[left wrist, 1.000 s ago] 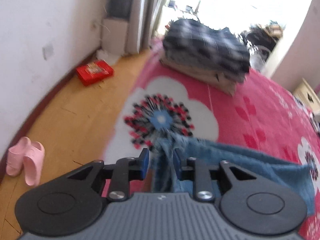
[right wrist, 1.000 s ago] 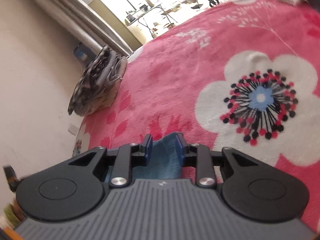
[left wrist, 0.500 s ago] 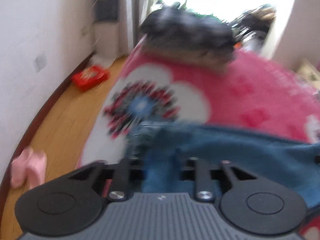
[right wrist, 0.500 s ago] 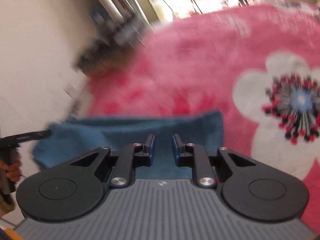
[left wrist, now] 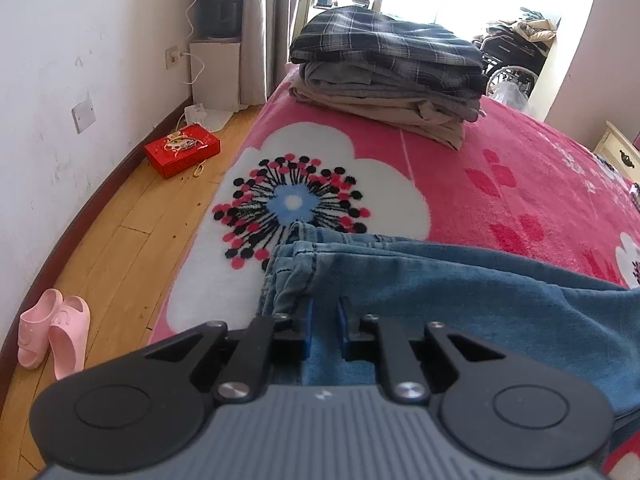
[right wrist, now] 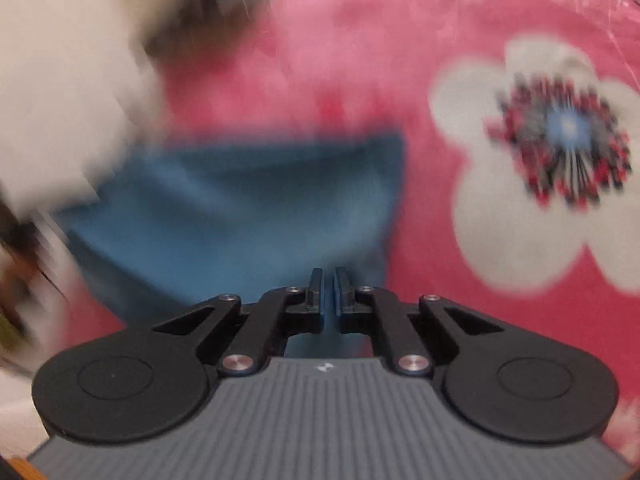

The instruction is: Fold clothes

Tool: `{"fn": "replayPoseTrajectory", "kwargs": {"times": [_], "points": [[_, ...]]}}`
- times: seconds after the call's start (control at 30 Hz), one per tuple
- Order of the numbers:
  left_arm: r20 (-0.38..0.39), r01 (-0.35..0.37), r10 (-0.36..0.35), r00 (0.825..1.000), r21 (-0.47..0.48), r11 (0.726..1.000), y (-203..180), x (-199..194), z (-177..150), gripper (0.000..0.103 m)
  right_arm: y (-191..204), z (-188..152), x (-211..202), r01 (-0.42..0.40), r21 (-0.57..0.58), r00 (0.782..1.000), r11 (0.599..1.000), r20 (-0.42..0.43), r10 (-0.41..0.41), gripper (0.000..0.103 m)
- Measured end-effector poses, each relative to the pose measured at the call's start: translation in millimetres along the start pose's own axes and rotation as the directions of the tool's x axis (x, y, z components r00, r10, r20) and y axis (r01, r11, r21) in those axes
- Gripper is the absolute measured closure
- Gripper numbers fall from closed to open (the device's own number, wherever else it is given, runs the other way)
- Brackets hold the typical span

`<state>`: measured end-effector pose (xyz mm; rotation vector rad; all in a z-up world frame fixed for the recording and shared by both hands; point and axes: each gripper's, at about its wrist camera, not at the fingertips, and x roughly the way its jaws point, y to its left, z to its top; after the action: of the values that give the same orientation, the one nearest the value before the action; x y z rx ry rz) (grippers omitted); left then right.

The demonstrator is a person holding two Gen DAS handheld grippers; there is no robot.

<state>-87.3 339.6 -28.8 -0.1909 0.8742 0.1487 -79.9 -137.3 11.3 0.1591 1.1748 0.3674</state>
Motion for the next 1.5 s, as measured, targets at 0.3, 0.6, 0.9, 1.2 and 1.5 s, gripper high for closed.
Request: {"fn": "replayPoseTrajectory", "kwargs": {"times": [0.3, 0.6, 0.9, 1.2, 1.5], "points": [[0.072, 0.050, -0.061, 0.996, 0.144, 0.988, -35.3, -42.0, -1.5, 0.065, 39.0, -10.1, -35.3, 0.005, -0.122, 0.998, 0.993, 0.063, 0.003, 0.097], [-0.068, 0.395, -0.405, 0.912, 0.420, 0.817, -174.8, -34.2, -18.8, 0.063, 56.0, -27.4, 4.5, 0.017, -0.162, 1.000, 0.987, -0.011, -0.019, 0.098], [-0.192, 0.389, -0.343, 0.920, 0.568, 0.725, -226.1, -2.8, -67.5, 0.060, 34.3, 26.4, -12.4, -0.040, -0.056, 0.986, 0.998, 0.161, 0.049, 0.098], [-0.149, 0.364, -0.335, 0.930, 0.487, 0.794, -217.5, -21.6, -39.5, 0.056, -14.8, 103.7, 50.1, -0.095, 0.093, 0.972, 0.991, 0.226, 0.072, 0.097], [-0.073, 0.214, -0.201, 0.977, 0.362, 0.907, -177.1, 29.2, -5.7, 0.065, 13.5, 95.4, 58.9, -0.280, 0.073, 0.956, 0.957, 0.114, 0.271, 0.096]]}}
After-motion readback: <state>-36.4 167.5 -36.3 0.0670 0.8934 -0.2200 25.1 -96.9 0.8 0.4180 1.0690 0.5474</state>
